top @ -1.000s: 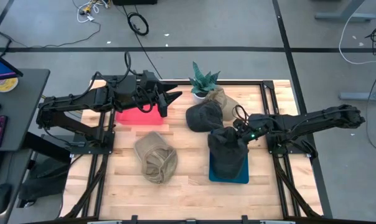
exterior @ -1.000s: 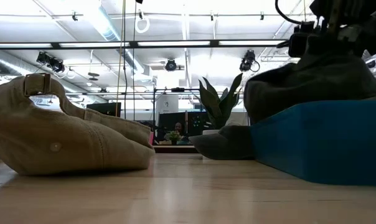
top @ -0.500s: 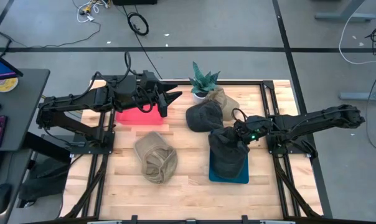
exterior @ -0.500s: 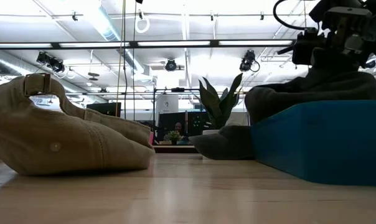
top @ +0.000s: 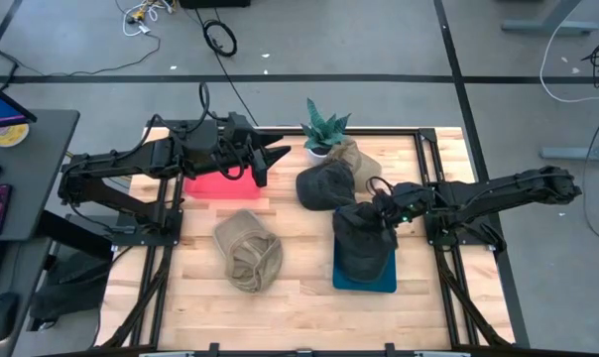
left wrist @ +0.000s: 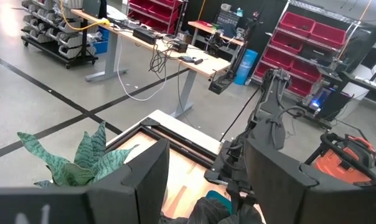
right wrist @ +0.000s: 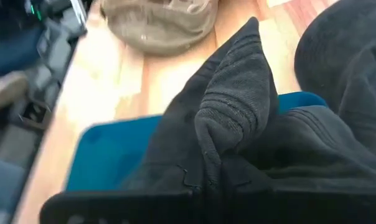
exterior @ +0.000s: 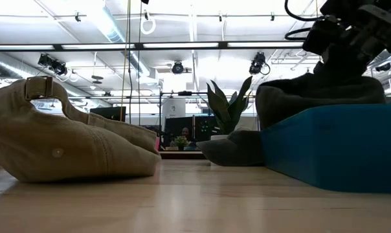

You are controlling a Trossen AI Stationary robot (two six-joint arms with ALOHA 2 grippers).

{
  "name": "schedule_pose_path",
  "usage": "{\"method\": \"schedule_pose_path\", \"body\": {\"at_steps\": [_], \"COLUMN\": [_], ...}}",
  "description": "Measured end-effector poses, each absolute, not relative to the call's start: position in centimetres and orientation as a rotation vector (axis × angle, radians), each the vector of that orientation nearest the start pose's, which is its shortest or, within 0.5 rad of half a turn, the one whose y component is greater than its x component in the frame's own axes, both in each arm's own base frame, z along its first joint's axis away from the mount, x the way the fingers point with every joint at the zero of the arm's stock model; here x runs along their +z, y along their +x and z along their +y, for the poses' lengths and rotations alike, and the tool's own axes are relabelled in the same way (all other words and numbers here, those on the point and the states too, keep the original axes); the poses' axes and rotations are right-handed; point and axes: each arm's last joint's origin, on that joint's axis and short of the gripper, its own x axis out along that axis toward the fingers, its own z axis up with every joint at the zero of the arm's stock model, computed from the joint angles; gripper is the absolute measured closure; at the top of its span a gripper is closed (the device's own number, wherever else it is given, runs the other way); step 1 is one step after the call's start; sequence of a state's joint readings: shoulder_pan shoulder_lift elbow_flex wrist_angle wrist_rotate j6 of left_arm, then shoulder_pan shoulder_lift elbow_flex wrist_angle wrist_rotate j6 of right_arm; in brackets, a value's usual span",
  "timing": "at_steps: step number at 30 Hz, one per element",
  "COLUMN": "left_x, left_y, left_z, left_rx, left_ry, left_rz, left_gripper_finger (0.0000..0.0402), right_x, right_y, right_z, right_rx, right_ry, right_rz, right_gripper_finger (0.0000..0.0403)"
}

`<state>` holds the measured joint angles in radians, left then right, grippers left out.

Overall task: Pick & Place hat
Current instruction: Put the bottom black cap into the blue bin

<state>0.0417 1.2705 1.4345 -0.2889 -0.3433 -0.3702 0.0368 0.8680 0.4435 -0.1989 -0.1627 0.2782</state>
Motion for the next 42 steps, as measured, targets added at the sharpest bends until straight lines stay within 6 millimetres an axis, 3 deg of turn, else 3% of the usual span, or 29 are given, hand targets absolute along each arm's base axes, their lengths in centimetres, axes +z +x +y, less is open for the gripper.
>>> {"method": "schedule_pose_path", "body": {"at_steps": [4, 12, 22, 33, 37, 42], "left_x": [44.3, 44.3, 44.3, 44.3, 44.3, 44.3], "left_y": [26.7, 26.7, 26.7, 26.7, 26.7, 26.7], "left_z": [2.1, 2.1, 2.2, 2.2, 2.2, 2.2], "left_rx": [0.403, 0.403, 0.426, 0.426, 0.426, 0.426], "left_ry": [-0.346, -0.347, -0.345, -0.345, -0.345, -0.345], "left_rz": [0.051, 0.052, 0.047, 0.047, 0.047, 0.047], "left_gripper_finger": [0.0191, 0.0191, 0.0191, 0.0191, 0.0191, 0.0191], "right_x": [20.0, 19.5, 21.7, 21.2, 20.9, 20.8], "right_y": [17.3, 17.0, 16.8, 17.2, 17.3, 17.3], "right_z": [1.1, 0.9, 0.6, 0.6, 0.6, 0.7], "right_rx": [0.123, 0.012, -0.021, -0.019, -0.064, -0.087], "right_ry": [0.225, 0.272, 0.087, 0.068, 0.170, 0.253], "right_rz": [0.677, 0.730, 0.805, 0.851, 0.873, 0.882], "right_gripper_finger": [0.0394, 0.0394, 0.0393, 0.0390, 0.0368, 0.0302]}}
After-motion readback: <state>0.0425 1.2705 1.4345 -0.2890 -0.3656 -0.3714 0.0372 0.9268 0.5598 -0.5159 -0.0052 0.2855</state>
